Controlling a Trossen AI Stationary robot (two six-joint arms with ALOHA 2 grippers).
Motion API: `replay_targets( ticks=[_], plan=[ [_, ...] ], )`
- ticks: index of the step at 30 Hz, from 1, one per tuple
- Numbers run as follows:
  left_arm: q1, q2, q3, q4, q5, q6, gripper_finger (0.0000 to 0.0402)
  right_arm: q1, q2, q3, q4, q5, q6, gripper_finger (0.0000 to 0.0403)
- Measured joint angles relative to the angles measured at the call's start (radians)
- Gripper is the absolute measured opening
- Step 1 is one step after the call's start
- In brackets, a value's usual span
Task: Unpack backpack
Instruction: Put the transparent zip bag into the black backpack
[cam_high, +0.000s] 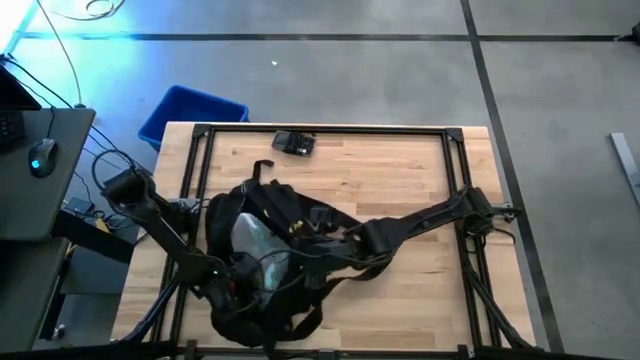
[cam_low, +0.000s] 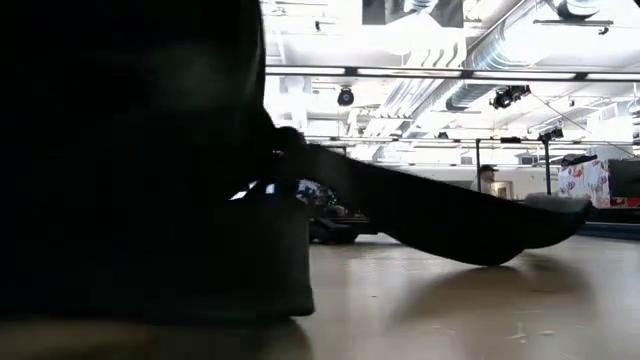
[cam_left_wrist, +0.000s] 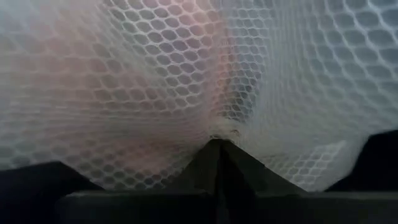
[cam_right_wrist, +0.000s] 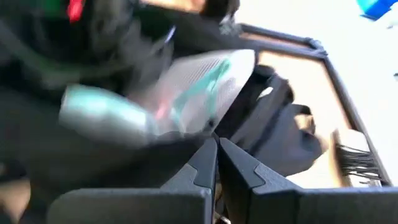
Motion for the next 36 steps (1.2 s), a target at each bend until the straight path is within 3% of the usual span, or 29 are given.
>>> replay_targets(
  ticks=[4, 8, 11, 15, 19, 25, 31, 36],
  plan=[
    [0.03, 0.08, 0.0, 0.202, 0.02, 0.076, 0.0, 0.032, -0.013, 0.0, 0.048, 0.141, -0.004, 0.0],
    [0.036, 0.075, -0.001, 0.243, 0.085, 0.056, 0.0, 0.041, -0.028, 0.002, 0.076, 0.123, 0.05, 0.0],
    [0.033, 0.003, -0.007, 0.212, 0.123, 0.057, 0.0, 0.036, -0.01, 0.0, 0.054, 0.109, 0.078, 0.0],
    [0.026, -0.154, -0.01, 0.161, 0.17, 0.058, 0.0, 0.014, -0.002, 0.0, 0.053, -0.026, 0.109, 0.0],
    [0.004, -0.278, -0.006, 0.139, 0.064, 0.077, 0.0, -0.018, 0.005, 0.0, 0.057, -0.044, 0.107, 0.0014],
    [-0.003, -0.36, -0.006, 0.103, -0.035, 0.065, 0.0, -0.078, 0.037, 0.001, 0.072, -0.149, 0.142, 0.0112],
    [0.031, -0.369, -0.006, 0.224, -0.173, 0.147, 0.0, -0.093, 0.08, 0.0, -0.019, -0.188, 0.174, 0.0236],
    [0.07, -0.369, 0.039, 0.238, -0.319, 0.257, 0.0, -0.089, 0.082, 0.0, -0.19, -0.198, 0.351, 0.0279]
  ],
)
